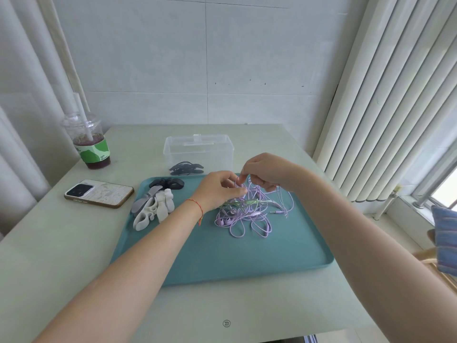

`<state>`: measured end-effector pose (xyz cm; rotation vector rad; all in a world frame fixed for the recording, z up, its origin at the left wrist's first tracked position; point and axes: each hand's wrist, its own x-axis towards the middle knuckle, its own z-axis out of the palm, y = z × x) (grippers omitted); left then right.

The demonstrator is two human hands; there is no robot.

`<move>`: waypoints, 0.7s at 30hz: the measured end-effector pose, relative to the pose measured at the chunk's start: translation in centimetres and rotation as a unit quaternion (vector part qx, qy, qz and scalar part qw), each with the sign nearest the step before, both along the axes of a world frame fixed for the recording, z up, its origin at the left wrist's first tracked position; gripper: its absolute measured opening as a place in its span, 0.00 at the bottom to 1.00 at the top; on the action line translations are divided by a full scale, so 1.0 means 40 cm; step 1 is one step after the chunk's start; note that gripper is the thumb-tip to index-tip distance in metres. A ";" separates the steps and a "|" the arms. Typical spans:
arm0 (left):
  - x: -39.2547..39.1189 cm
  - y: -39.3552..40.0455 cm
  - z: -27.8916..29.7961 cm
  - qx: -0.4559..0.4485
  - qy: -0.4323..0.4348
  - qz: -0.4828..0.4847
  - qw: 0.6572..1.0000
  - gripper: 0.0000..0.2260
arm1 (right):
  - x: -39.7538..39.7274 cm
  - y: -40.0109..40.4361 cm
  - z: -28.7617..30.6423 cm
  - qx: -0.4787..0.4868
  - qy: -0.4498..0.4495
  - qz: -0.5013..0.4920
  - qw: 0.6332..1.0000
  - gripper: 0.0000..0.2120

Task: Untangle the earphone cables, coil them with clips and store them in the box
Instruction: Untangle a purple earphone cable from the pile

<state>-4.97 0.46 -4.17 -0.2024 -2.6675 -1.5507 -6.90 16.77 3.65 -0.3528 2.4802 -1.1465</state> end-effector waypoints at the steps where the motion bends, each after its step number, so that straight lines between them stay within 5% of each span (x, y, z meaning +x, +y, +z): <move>1: -0.001 0.000 -0.001 0.002 0.007 0.004 1.000 0.07 | 0.002 0.000 0.001 0.006 -0.002 0.002 1.000 0.11; 6: 0.001 -0.008 0.005 -0.049 0.031 0.009 0.998 0.03 | 0.001 0.006 0.000 0.033 -0.003 0.000 0.999 0.10; 14: -0.001 -0.024 0.073 -0.253 0.060 -0.032 0.965 0.04 | 0.005 0.002 0.005 0.068 0.027 0.003 0.997 0.10; 18: 0.007 -0.031 0.106 -0.156 0.042 -0.025 0.987 0.05 | 0.003 0.007 0.030 0.015 0.056 -0.004 0.998 0.10; 21: 0.014 -0.027 0.117 0.000 0.006 -0.064 0.998 0.01 | 0.003 0.005 0.056 -0.025 0.074 0.006 0.997 0.10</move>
